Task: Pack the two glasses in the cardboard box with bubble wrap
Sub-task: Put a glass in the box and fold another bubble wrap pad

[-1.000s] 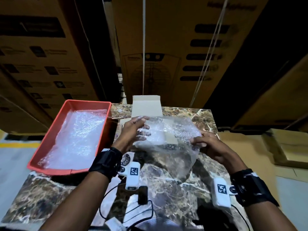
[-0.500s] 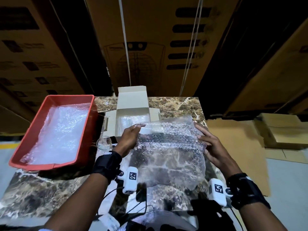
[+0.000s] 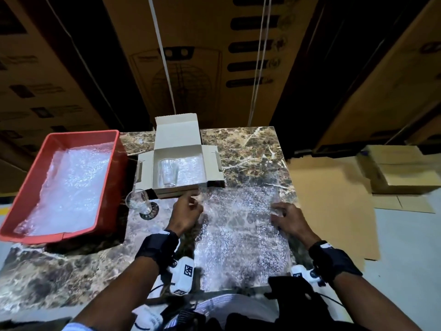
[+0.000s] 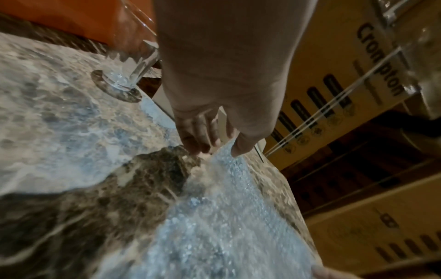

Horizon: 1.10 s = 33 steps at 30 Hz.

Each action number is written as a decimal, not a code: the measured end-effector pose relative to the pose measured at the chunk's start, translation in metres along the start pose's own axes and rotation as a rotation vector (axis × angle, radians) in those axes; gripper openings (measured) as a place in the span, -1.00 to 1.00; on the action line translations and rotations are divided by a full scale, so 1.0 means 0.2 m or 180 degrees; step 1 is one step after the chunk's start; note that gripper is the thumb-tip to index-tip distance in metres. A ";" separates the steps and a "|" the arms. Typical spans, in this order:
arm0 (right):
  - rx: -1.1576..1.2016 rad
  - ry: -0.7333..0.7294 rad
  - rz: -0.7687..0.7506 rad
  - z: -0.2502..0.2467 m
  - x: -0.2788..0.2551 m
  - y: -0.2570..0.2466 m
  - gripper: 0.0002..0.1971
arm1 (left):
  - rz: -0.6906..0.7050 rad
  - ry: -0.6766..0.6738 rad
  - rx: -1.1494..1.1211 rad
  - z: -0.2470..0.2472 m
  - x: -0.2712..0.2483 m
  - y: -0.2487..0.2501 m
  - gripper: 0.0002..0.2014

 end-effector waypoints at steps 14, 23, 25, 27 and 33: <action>-0.0968 0.0001 0.0010 0.04 0.00 0.06 -0.52 | 0.1088 -0.1027 0.2650 0.34 -0.12 0.05 -0.26; -0.1413 -0.0096 -0.0008 0.00 -0.06 0.11 -0.48 | 0.0803 -0.1824 0.3208 0.43 -0.15 -0.16 0.19; -0.1587 -0.0045 -0.0093 0.00 -0.09 0.11 -0.52 | 0.0757 -0.1847 0.3107 0.43 -0.15 -0.16 0.18; -0.1623 0.0003 -0.0191 -0.01 -0.11 0.11 -0.58 | 0.0746 -0.1788 0.2926 0.43 -0.16 -0.13 0.14; -0.1374 -0.0281 -0.0553 0.05 -0.13 0.09 -0.83 | 0.1330 -0.1343 0.2507 0.44 -0.27 0.02 -0.21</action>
Point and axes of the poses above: each hand's wrist, its own x-axis towards the middle knuckle, its own z-axis out of the palm, y = z × x, the point moved 7 cm from there along x, towards the middle knuckle, and after that the axes turned 9 degrees about -y, right-handed, at the moved point
